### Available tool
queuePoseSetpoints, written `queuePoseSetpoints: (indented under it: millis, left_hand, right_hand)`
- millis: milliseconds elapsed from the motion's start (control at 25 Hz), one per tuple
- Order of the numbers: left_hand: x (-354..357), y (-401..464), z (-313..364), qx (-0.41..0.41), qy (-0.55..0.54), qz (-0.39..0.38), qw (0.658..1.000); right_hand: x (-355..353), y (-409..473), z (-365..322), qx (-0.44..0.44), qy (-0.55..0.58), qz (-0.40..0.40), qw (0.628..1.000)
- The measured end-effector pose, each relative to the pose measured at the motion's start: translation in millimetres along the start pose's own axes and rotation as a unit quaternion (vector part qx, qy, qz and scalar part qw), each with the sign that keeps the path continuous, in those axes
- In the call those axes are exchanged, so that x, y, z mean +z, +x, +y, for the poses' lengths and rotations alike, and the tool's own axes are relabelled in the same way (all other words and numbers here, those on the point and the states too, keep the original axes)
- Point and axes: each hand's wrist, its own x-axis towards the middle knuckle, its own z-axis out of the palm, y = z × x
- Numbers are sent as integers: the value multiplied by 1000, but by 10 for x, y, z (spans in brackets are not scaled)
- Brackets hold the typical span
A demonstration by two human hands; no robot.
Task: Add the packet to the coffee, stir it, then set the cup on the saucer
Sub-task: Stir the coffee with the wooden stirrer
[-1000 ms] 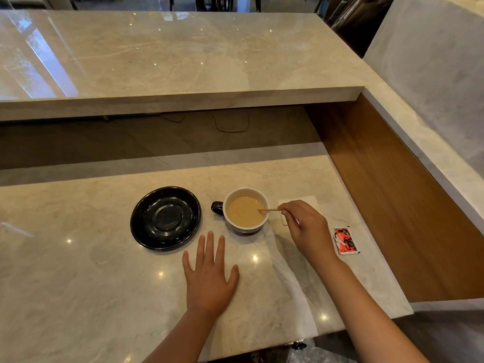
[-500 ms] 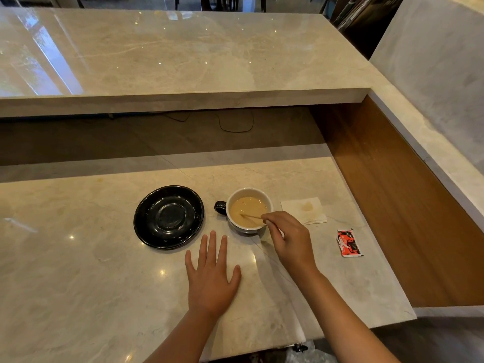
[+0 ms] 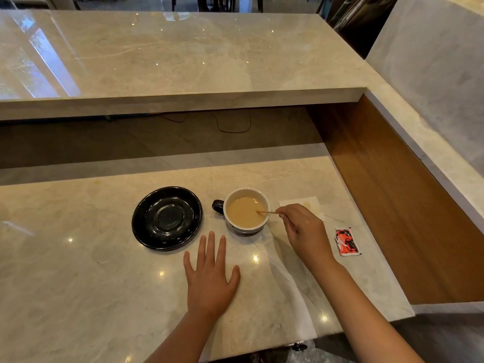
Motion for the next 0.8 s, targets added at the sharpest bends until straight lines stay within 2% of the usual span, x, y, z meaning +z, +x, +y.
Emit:
queuePoseSetpoints:
  millis: [120, 320, 520, 800]
  left_hand:
    - [-12, 0, 9, -1, 4, -1, 1000]
    - [-19, 2, 10, 0, 10, -3, 1000]
    - [-24, -3, 11, 2, 1, 2, 1000]
    - [-23, 1, 15, 4, 1, 7, 1000]
  right_hand:
    - [-27, -17, -9, 11, 32, -15, 999]
    - [-6, -39, -60, 101, 123, -34, 987]
    - [-28, -80, -64, 225, 252, -18, 941]
    - [-221, -165, 71, 291, 330, 49, 897]
